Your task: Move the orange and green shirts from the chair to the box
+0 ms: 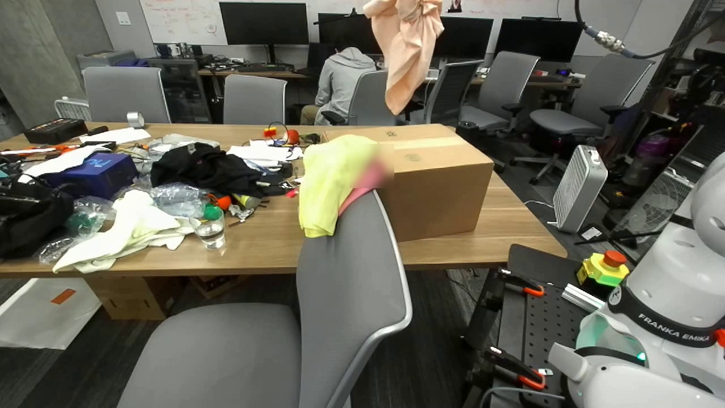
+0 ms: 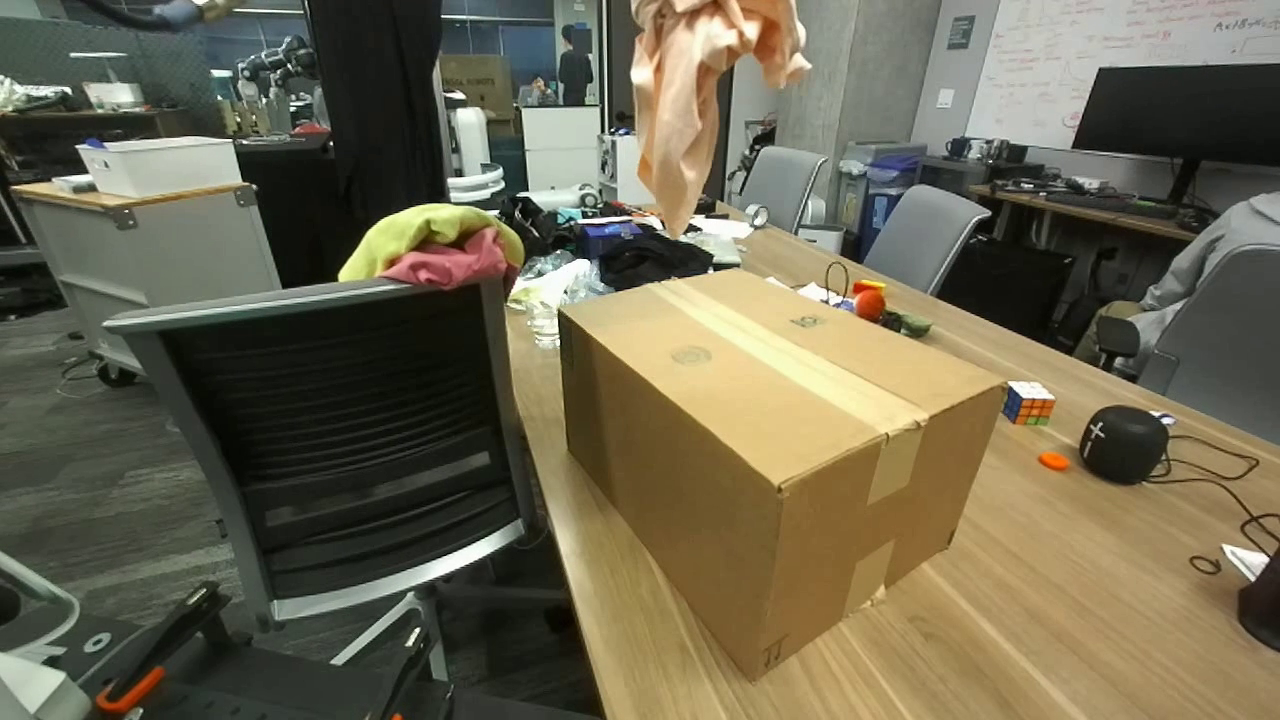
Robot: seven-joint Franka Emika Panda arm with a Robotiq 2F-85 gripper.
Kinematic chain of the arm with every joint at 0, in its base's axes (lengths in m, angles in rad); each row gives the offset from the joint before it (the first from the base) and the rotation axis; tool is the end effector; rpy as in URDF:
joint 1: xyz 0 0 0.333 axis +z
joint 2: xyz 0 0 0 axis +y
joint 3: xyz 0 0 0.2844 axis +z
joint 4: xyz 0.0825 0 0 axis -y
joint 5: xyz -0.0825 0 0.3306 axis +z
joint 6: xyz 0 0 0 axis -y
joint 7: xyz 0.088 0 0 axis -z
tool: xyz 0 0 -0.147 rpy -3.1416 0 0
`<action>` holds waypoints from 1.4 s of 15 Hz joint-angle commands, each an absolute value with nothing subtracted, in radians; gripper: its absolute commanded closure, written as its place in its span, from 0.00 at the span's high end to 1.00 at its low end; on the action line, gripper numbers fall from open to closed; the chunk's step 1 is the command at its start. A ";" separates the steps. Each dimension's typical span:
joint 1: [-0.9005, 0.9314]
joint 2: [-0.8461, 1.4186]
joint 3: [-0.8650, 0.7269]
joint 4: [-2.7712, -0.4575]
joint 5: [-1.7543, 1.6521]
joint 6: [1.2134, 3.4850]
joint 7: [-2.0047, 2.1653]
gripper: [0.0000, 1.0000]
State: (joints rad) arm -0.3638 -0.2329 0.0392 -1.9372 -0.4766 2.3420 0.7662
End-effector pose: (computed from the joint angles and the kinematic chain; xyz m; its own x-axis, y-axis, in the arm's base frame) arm 0.4796 -0.1807 0.6058 0.4603 -0.5560 0.6921 -0.7552 -0.6550 -0.0239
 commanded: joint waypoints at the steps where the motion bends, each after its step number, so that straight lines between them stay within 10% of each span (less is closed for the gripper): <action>1: -0.356 -0.175 0.008 -1.849 -0.594 2.265 0.868 0.06; 3: -0.345 -0.159 -0.010 -1.841 -0.653 2.233 0.910 0.08; 4: -0.337 -0.152 -0.018 -1.839 -0.668 2.214 0.916 0.38; 13: -0.237 -0.127 -0.055 -1.879 -0.688 2.056 0.756 0.97; 21: -0.083 -0.196 0.001 -1.982 -0.525 2.009 0.459 1.00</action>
State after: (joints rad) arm -0.1289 -0.1504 -0.0134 -1.9520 -0.5981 2.0318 0.5754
